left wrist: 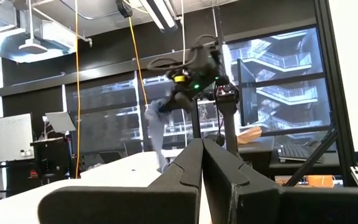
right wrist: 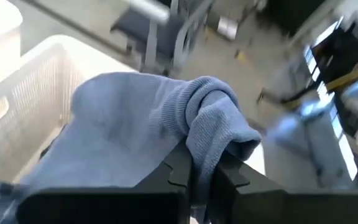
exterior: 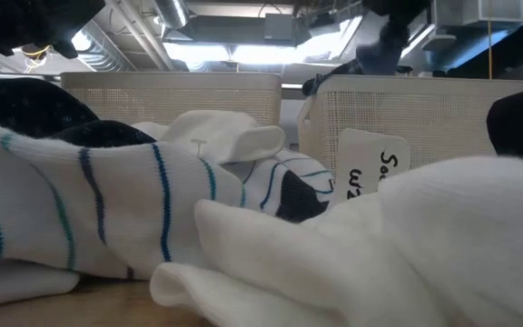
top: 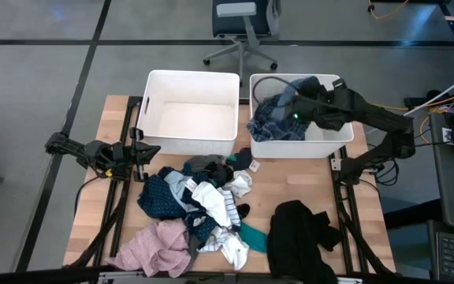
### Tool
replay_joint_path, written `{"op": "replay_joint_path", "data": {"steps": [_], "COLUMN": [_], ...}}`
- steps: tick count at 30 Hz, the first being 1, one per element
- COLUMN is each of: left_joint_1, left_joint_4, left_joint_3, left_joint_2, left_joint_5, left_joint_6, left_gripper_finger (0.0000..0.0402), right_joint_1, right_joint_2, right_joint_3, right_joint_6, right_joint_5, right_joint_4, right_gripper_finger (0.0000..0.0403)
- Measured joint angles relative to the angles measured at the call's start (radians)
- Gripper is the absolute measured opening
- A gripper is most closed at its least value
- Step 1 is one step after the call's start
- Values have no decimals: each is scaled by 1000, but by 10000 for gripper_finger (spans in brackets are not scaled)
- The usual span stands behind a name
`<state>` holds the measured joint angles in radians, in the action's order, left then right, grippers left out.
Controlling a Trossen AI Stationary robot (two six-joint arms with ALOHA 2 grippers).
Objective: Sort clothes
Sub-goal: Put the blue socks into the right white bin, then put the white sock into the left white bin
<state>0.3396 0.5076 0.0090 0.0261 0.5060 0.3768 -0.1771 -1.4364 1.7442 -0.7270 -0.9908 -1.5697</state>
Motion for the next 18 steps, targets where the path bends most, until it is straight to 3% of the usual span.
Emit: {"op": "replay_joint_path", "data": {"steps": [5, 14, 18], "left_joint_1": [0, 0, 0], "left_joint_4": [1, 1, 1], "left_joint_3": [0, 0, 0], "left_joint_2": [0, 0, 0], "left_joint_5": [0, 0, 0], "left_joint_6": [-2, -2, -2], "left_gripper_finger": [1, 1, 1], "right_joint_1": [-67, -79, -54], "right_joint_2": [0, 0, 1], "right_joint_3": [-31, -3, 30], "right_joint_6": [-10, -6, 4], "right_joint_5": [171, 379, 501], "right_joint_4": [-2, -1, 24], "right_gripper_finger": [56, 185, 221]}}
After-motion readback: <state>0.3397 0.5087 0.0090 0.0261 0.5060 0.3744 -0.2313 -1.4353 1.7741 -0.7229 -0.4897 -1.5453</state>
